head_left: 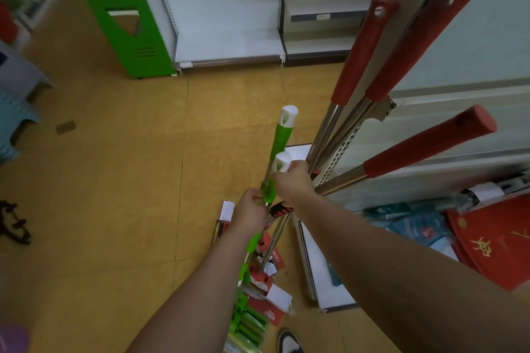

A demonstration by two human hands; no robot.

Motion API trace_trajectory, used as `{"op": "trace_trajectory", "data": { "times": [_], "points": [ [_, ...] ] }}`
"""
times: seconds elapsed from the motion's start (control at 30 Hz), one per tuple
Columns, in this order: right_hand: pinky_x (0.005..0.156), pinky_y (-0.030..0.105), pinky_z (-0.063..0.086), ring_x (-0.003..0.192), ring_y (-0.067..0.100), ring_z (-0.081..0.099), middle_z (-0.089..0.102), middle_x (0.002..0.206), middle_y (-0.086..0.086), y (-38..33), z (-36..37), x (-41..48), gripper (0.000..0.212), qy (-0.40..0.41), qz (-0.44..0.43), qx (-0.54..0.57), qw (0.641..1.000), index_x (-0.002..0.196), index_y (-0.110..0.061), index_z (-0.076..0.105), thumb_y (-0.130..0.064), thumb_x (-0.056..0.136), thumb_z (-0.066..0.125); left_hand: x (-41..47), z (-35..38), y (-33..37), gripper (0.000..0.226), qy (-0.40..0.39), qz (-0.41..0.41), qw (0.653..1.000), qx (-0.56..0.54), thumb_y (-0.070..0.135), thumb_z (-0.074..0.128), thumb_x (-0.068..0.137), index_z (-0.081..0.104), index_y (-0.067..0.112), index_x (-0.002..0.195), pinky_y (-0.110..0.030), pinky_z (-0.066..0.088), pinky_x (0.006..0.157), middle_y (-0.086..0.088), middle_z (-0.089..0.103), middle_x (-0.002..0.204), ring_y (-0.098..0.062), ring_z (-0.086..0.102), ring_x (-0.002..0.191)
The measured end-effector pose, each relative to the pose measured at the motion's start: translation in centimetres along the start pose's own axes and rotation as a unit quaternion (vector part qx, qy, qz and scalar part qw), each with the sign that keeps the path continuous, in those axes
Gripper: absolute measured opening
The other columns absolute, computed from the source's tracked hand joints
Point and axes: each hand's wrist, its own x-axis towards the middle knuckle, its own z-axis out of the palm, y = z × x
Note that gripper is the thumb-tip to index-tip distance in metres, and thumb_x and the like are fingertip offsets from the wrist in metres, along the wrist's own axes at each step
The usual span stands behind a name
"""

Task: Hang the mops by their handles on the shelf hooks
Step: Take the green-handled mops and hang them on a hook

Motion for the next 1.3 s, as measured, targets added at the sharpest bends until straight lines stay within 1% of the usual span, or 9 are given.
{"op": "trace_trajectory", "data": {
  "times": [0.2, 0.37, 0.47, 0.5, 0.6, 0.67, 0.8, 1.03, 1.3],
  "points": [
    [0.082, 0.037, 0.052, 0.109, 0.031, 0.067, 0.064, 0.112, 0.003, 1.7, 0.5, -2.7, 0.047, -0.025, -0.061, -0.074, 0.995, 0.135, -0.016, 0.051, -0.041, 0.098, 0.066, -1.5, -0.9, -3.3, 0.029, -0.007, -0.004, 1.000, 0.020, 0.001, 0.062, 0.088, 0.058, 0.025, 0.104, -0.041, 0.056, 0.086, -0.003, 0.069, 0.107, -0.026, 0.064, 0.098],
    [0.086, 0.037, 0.053, 0.106, 0.024, 0.065, 0.067, 0.115, -0.001, 2.9, 1.3, -5.2, 0.042, -0.099, -0.106, -0.093, 0.985, 0.132, -0.021, 0.059, -0.043, 0.098, 0.066, -3.9, -1.3, -6.5, 0.028, -0.018, 0.002, 0.999, 0.033, 0.013, 0.063, 0.097, 0.053, 0.028, 0.077, -0.030, 0.040, 0.071, 0.006, 0.058, 0.075, -0.023, 0.055, 0.083],
    [0.086, 0.033, 0.048, 0.109, 0.022, 0.061, 0.062, 0.119, -0.001, 3.6, 1.5, -6.9, 0.048, -0.133, -0.112, -0.071, 0.982, 0.142, -0.021, 0.053, -0.042, 0.100, 0.065, -5.8, -1.9, -8.2, 0.006, -0.019, 0.017, 0.999, 0.020, 0.020, 0.062, 0.101, 0.065, 0.021, 0.106, -0.022, 0.042, 0.077, 0.010, 0.064, 0.102, -0.014, 0.057, 0.100],
    [0.086, 0.032, 0.047, 0.110, 0.021, 0.061, 0.062, 0.120, -0.002, 3.8, 1.6, -7.4, 0.050, -0.139, -0.112, -0.061, 0.982, 0.144, -0.022, 0.052, -0.043, 0.100, 0.066, -6.4, -2.0, -8.9, 0.016, -0.021, 0.013, 1.000, 0.014, 0.025, 0.062, 0.101, 0.064, 0.022, 0.117, -0.024, 0.046, 0.081, 0.009, 0.066, 0.112, -0.013, 0.059, 0.105],
    [0.092, 0.033, 0.047, 0.115, 0.018, 0.058, 0.062, 0.125, -0.003, 4.4, 1.6, -9.0, 0.054, -0.148, -0.124, -0.046, 0.980, 0.145, -0.026, 0.053, -0.044, 0.097, 0.070, -8.5, -2.5, -9.6, 0.012, -0.010, 0.011, 1.000, -0.018, 0.029, 0.063, 0.100, 0.062, 0.041, 0.102, -0.038, 0.052, 0.095, 0.014, 0.068, 0.108, -0.013, 0.063, 0.106],
    [0.099, 0.036, 0.049, 0.118, 0.017, 0.058, 0.063, 0.128, -0.005, 5.0, 1.5, -10.0, 0.054, -0.151, -0.139, -0.045, 0.978, 0.143, -0.027, 0.055, -0.045, 0.095, 0.072, -9.6, -2.8, -9.8, 0.017, -0.005, 0.013, 1.000, -0.027, 0.027, 0.063, 0.100, 0.061, 0.045, 0.100, -0.034, 0.049, 0.091, 0.020, 0.067, 0.103, -0.009, 0.063, 0.105],
    [0.106, 0.043, 0.051, 0.123, 0.018, 0.061, 0.066, 0.132, -0.005, 5.8, 1.0, -12.7, 0.057, -0.158, -0.155, -0.024, 0.975, 0.141, -0.026, 0.057, -0.047, 0.092, 0.075, -12.1, -3.4, -10.7, 0.036, -0.013, 0.017, 0.999, -0.038, 0.031, 0.067, 0.098, 0.067, 0.017, 0.130, -0.033, 0.050, 0.095, 0.001, 0.071, 0.129, -0.018, 0.063, 0.124],
    [0.102, 0.046, 0.054, 0.119, 0.020, 0.064, 0.066, 0.133, -0.005, 6.2, -1.5, -17.4, 0.058, -0.183, -0.210, -0.029, 0.960, 0.143, -0.026, 0.057, -0.048, 0.092, 0.074, -17.9, -4.7, -8.8, 0.011, -0.021, 0.035, 0.999, 0.031, 0.032, 0.065, 0.099, 0.073, 0.029, 0.106, -0.045, 0.048, 0.109, 0.004, 0.074, 0.122, -0.015, 0.063, 0.122],
    [0.090, 0.033, 0.045, 0.122, 0.019, 0.062, 0.065, 0.137, -0.002, 6.9, -9.1, -23.1, 0.058, -0.223, -0.282, -0.013, 0.933, 0.144, -0.022, 0.056, -0.048, 0.095, 0.071, -27.2, -1.5, -3.0, 0.020, 0.018, 0.073, 0.995, 0.065, 0.024, 0.063, 0.101, 0.062, 0.043, 0.094, -0.031, 0.041, 0.097, 0.014, 0.065, 0.113, -0.010, 0.056, 0.114]
  ]
}}
